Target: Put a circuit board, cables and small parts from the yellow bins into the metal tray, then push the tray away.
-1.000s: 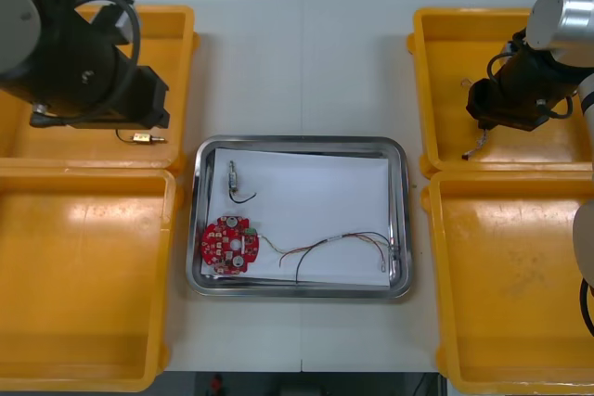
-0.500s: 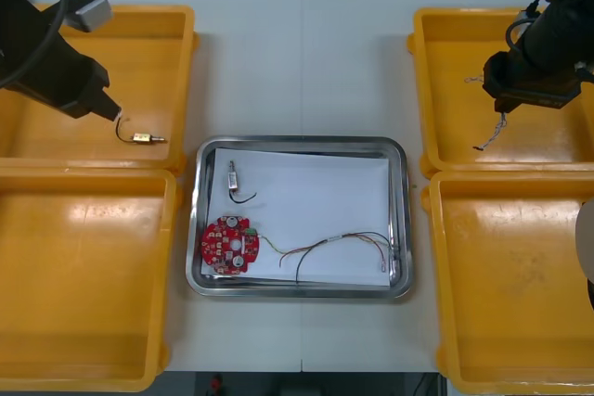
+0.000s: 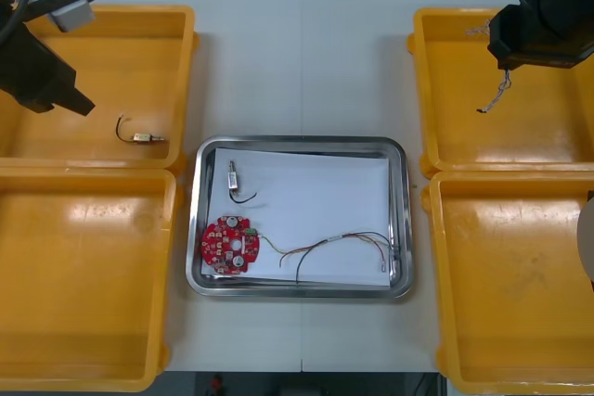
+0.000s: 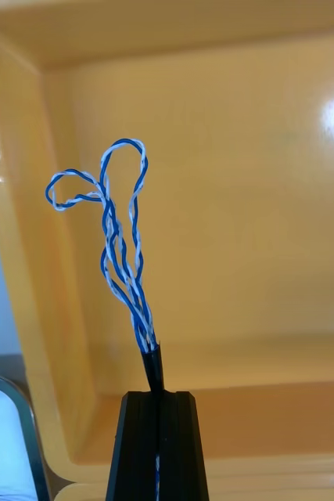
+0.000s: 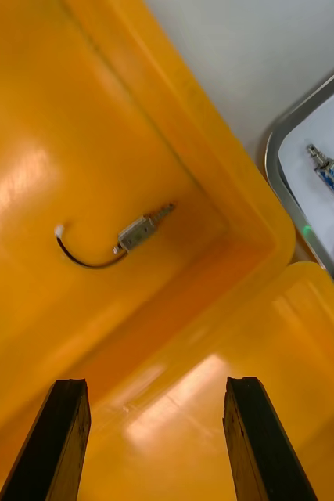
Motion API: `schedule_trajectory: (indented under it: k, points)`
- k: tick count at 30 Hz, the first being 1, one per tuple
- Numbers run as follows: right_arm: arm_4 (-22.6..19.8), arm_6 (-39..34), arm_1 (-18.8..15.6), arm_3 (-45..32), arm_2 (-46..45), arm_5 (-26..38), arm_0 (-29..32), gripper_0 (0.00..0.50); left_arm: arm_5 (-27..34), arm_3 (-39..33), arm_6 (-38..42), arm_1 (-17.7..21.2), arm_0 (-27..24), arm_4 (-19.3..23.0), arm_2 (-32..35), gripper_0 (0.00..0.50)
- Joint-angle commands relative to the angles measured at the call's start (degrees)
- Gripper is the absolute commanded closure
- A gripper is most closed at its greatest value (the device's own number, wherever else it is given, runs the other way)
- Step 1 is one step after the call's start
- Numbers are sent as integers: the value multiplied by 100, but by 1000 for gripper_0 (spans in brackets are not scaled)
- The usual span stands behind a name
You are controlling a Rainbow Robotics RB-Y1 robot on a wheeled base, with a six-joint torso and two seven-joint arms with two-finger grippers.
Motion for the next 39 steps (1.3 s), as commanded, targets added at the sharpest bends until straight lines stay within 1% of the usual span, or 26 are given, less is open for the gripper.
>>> schedule_trajectory:
  k: [1,5,10,16,21,27,29,32,39]
  points:
    - [-211,-272,-201,-662,-43,37,45,500,-644,249,-635,331,-266,80,-317,0]
    - [-449,-290,-201,-1189,80,37,353,500,-1268,548,-1373,340,-266,88,-677,0]
    - [-774,-237,-236,-1796,317,37,617,500,-1830,890,-2164,340,-266,141,-1082,0]
    - [-1231,-184,-324,-2490,818,37,836,500,-2270,1224,-2920,331,-266,264,-1398,0]
    - [-1627,53,-351,-3079,1354,37,942,500,-2735,1444,-3491,331,-266,370,-1715,0]
    - [-1591,915,-342,-3475,2172,37,951,500,-3140,1567,-3614,340,-266,660,-2075,0]
    - [-1600,1249,-324,-3492,2400,37,951,500,-3324,1681,-3658,331,-266,818,-2233,0]
    - [-1565,1662,-272,-3492,2637,37,995,500,-3597,1760,-3720,331,-266,932,-2453,0]
    - [-1266,2497,-175,-3492,3103,37,1197,500,-3658,1831,-3764,331,-266,923,-2532,0]
